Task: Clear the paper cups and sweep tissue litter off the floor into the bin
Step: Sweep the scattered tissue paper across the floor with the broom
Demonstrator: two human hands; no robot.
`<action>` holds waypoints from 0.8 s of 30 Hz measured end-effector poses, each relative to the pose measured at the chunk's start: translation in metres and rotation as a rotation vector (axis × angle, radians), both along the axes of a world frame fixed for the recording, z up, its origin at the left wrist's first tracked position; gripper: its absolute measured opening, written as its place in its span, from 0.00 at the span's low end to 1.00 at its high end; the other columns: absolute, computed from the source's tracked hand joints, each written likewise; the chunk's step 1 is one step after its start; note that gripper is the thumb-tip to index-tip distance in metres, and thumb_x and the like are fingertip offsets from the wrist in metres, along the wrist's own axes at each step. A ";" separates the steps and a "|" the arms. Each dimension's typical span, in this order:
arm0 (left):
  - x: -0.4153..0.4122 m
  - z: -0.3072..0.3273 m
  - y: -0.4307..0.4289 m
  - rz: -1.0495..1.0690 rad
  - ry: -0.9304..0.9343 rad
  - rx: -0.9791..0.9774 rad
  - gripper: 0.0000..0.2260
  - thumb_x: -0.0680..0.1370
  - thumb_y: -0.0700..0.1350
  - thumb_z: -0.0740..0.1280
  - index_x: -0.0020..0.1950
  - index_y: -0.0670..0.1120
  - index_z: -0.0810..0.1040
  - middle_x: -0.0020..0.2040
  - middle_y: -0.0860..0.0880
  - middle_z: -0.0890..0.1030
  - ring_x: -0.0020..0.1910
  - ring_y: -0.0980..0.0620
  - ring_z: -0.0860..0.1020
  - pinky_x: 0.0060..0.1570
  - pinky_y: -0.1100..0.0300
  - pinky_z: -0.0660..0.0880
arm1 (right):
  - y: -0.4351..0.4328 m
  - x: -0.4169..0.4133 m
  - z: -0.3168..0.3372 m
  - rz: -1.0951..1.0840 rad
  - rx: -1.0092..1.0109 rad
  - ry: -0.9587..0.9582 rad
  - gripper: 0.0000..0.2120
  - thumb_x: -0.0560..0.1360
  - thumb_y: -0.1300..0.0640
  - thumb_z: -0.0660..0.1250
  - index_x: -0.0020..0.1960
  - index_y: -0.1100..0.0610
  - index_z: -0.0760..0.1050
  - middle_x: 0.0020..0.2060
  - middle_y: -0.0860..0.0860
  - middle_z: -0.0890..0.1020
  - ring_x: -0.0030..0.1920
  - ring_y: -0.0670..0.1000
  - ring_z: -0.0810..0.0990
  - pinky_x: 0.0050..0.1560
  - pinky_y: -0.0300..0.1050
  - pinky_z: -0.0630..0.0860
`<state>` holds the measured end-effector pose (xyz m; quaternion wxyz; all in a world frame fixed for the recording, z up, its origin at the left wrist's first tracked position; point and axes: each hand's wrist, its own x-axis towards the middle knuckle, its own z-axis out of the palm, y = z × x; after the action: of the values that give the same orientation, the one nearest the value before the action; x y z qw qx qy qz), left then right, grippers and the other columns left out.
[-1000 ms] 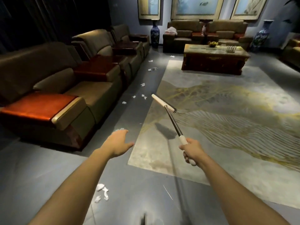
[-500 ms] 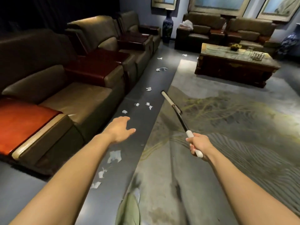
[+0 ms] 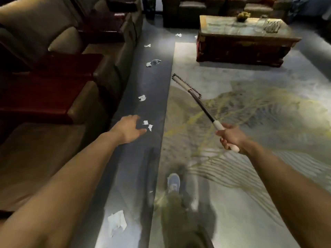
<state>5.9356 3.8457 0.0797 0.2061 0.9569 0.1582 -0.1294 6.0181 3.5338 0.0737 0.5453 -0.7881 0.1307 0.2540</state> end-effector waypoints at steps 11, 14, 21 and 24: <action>0.398 0.028 0.124 -0.017 -0.055 0.002 0.31 0.78 0.55 0.64 0.75 0.43 0.59 0.73 0.43 0.63 0.71 0.44 0.64 0.69 0.51 0.63 | 0.147 0.391 0.012 -0.020 0.065 -0.049 0.01 0.79 0.67 0.61 0.50 0.65 0.71 0.27 0.55 0.66 0.12 0.46 0.63 0.17 0.32 0.60; 0.489 0.027 0.162 0.023 -0.059 -0.021 0.30 0.78 0.55 0.64 0.75 0.43 0.59 0.73 0.43 0.64 0.70 0.43 0.65 0.68 0.52 0.64 | 0.198 0.487 0.012 -0.035 0.108 -0.014 0.09 0.79 0.67 0.61 0.40 0.63 0.70 0.18 0.52 0.66 0.12 0.46 0.62 0.17 0.32 0.61; 0.731 0.011 0.275 0.021 -0.044 -0.010 0.31 0.78 0.55 0.64 0.76 0.43 0.58 0.73 0.43 0.64 0.70 0.44 0.65 0.68 0.52 0.64 | 0.317 0.738 -0.002 -0.081 0.157 0.031 0.04 0.78 0.68 0.62 0.45 0.62 0.72 0.29 0.52 0.65 0.17 0.45 0.64 0.19 0.32 0.61; 0.824 0.013 0.321 0.022 -0.041 -0.032 0.31 0.78 0.55 0.64 0.76 0.43 0.59 0.73 0.44 0.64 0.70 0.45 0.65 0.68 0.52 0.65 | 0.352 0.834 0.000 -0.021 0.117 0.048 0.08 0.78 0.68 0.62 0.56 0.63 0.72 0.30 0.54 0.68 0.23 0.48 0.66 0.19 0.34 0.63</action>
<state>6.7600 4.1662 0.0930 0.2259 0.9542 0.1624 -0.1099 6.8525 3.8858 0.0741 0.5897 -0.7471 0.1369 0.2746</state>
